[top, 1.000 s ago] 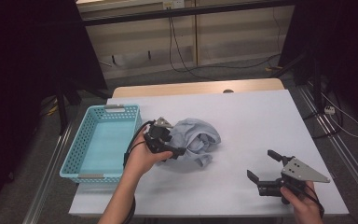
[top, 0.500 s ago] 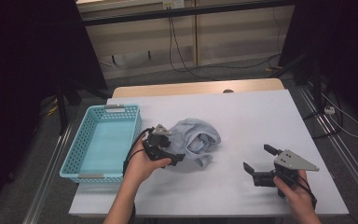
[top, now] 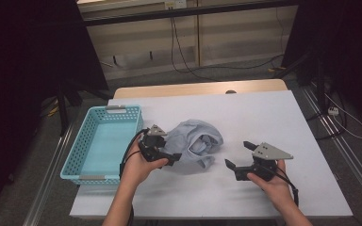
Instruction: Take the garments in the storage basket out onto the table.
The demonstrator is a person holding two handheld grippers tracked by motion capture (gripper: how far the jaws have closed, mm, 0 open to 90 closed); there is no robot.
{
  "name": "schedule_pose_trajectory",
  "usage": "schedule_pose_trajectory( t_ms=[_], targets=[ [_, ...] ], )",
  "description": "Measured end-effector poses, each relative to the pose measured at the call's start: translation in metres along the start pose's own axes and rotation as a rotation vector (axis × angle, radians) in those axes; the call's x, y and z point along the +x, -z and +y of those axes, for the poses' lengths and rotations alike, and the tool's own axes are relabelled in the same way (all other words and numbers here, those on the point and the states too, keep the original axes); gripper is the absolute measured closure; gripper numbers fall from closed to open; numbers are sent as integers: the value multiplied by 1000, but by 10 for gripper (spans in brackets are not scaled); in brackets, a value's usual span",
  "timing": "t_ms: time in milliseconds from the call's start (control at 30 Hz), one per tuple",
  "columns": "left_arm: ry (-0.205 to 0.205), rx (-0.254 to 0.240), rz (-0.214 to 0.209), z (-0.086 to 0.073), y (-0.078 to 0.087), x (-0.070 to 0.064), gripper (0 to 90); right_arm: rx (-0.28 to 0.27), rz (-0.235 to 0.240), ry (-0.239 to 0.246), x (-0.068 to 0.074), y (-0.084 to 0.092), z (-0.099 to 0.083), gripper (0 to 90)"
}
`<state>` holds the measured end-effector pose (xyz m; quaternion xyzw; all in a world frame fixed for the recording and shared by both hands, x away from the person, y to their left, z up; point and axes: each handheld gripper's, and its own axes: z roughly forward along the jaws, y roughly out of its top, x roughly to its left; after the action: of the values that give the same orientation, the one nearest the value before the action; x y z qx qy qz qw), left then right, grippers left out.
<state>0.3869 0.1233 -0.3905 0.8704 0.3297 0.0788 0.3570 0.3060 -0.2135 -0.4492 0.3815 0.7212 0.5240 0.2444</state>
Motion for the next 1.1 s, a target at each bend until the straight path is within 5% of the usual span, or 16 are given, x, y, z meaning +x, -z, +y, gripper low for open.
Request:
schedule_pose_trajectory(
  t_ms=[233,333,567,633,733,867,967,1000,1100],
  targets=[
    [10,-5,14,0,2,4,213,32,120,-72,9,-15,4,266],
    [5,-12,24,1,4,4,213,51,146,-53,16,-20,5,315],
    [12,-19,17,2,4,4,211,95,147,-43,28,-37,3,352],
    [13,-23,19,2,4,4,211,126,144,-19,32,-40,3,395],
    [12,-24,20,4,3,5,211,126,158,-63,33,-42,4,460],
    [9,-22,24,5,1,5,211,166,155,-53,34,-46,4,550],
    [12,-28,22,6,0,5,211,192,156,-56,34,-48,5,677],
    [14,-29,21,6,-1,4,211,198,192,-106,33,-48,5,857],
    [8,-32,19,8,0,4,211,201,190,-95,32,-46,5,891]
  ],
)
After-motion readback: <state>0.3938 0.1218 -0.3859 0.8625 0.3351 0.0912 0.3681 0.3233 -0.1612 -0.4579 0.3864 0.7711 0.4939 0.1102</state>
